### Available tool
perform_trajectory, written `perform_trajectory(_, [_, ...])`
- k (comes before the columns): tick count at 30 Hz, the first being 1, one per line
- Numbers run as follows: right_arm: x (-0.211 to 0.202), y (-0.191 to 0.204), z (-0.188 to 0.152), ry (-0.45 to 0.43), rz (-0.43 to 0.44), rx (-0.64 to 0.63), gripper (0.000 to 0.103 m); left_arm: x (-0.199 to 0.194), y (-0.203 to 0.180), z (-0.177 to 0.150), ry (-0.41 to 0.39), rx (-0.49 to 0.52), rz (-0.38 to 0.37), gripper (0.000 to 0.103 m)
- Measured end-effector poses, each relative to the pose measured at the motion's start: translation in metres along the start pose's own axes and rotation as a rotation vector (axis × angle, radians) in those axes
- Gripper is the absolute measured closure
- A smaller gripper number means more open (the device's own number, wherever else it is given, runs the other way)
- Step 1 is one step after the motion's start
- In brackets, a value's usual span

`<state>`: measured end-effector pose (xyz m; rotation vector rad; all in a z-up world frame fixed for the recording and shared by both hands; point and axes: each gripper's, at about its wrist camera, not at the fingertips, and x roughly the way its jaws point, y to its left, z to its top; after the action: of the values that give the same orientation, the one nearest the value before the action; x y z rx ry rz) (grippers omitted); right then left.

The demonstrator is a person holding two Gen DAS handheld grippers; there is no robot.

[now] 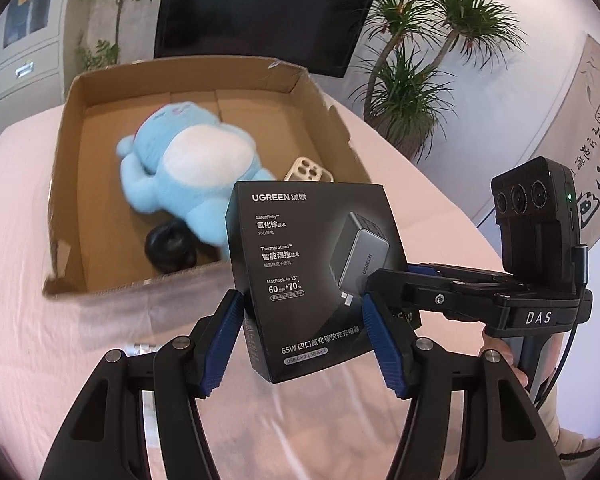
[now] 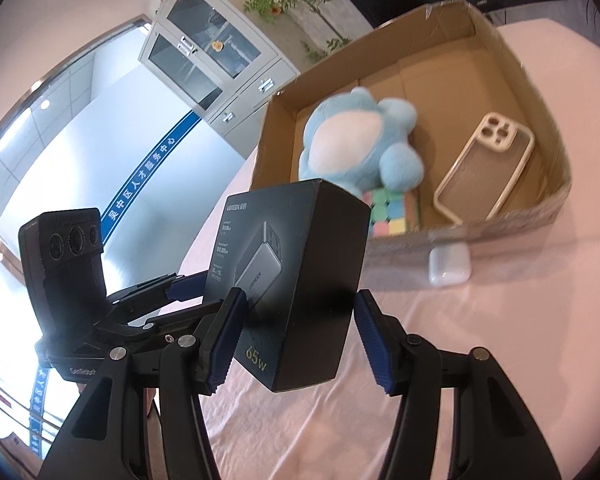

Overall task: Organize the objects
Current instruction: 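Lift the charger box with the right gripper and carry it over the box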

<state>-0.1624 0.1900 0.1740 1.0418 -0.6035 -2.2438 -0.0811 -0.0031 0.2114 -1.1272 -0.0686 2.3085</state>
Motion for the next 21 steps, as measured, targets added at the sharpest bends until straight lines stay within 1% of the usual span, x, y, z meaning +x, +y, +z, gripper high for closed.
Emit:
perform_trajectory(3, [-0.007,-0.002,0.01,-0.015,-0.005,-0.012,0.049,-0.001,-0.006,0.01,-0.021,0.015,-0.01,0.043])
perform_trajectory(8, [-0.021,0.001,0.026,-0.06,-0.036,-0.039,0.049,-0.004,-0.015,0.026,-0.06,0.008,-0.035,0.043])
perform_trajectory(13, [-0.029,-0.003,0.04,-0.079,-0.034,-0.049,0.049,-0.002,-0.024,0.042,-0.071,0.03,-0.026,0.043])
perform_trajectory(17, [-0.031,-0.011,0.054,-0.093,-0.045,-0.047,0.049,0.009,-0.026,0.059,-0.074,0.03,-0.039,0.043])
perform_trajectory(21, [-0.029,-0.025,0.069,-0.098,-0.055,-0.033,0.049,0.028,-0.028,0.075,-0.067,0.029,-0.048,0.043])
